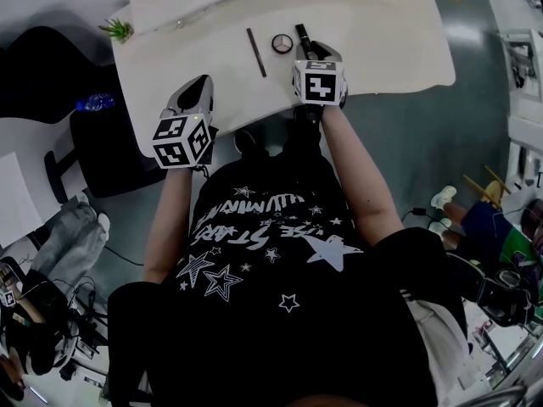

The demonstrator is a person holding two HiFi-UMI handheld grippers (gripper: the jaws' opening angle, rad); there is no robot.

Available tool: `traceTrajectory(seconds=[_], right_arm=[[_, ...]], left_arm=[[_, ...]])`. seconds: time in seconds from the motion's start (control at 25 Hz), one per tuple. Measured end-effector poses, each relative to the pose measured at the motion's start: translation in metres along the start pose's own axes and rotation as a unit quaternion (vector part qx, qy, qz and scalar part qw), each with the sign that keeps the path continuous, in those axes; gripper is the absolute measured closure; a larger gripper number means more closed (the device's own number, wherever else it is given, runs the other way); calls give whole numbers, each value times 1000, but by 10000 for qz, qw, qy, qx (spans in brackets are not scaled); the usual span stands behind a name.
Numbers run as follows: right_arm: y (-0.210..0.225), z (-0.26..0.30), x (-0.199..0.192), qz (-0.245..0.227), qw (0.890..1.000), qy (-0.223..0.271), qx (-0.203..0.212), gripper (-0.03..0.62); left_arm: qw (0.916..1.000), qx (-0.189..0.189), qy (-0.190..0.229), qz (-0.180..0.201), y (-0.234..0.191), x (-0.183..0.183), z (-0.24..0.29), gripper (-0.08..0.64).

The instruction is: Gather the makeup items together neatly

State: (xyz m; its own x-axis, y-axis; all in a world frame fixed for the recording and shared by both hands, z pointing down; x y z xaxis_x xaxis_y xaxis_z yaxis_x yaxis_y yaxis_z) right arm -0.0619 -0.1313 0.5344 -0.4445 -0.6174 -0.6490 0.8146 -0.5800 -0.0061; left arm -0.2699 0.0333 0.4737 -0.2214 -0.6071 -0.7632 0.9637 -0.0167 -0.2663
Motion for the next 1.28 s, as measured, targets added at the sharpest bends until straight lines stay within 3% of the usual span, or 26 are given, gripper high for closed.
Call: traceTrajectory(seconds=[0.36,0.56,0.76,1.28], right_arm=[[-1,-9,10,-32,9998,37,215,347],[14,-20,33,-85,9993,263,260,317],[31,-18,61,-112,9980,466,401,231],[92,1,143,171,9938,1000,453,207]], left_arm=[[9999,2,129,10,1,12,3,560],[9996,58,271,-40,11,25,6,560],[9990,129,431,-67,21,38,16,560],[9958,562,656,-313,45,56,38,560]])
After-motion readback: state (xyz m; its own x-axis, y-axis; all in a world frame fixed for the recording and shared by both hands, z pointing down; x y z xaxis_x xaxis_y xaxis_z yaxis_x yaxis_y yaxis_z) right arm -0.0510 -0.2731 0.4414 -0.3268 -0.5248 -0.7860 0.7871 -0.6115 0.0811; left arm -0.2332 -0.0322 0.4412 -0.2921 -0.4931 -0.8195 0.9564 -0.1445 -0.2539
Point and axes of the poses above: the fingertips, and each gripper's own axes: z forward along the fingers, y to its right, x out of its top, the point moved 5 cm from there along -z, backward along the fingers, and after that the axes turned 4 degrees about -y, right-handed, at the moved point
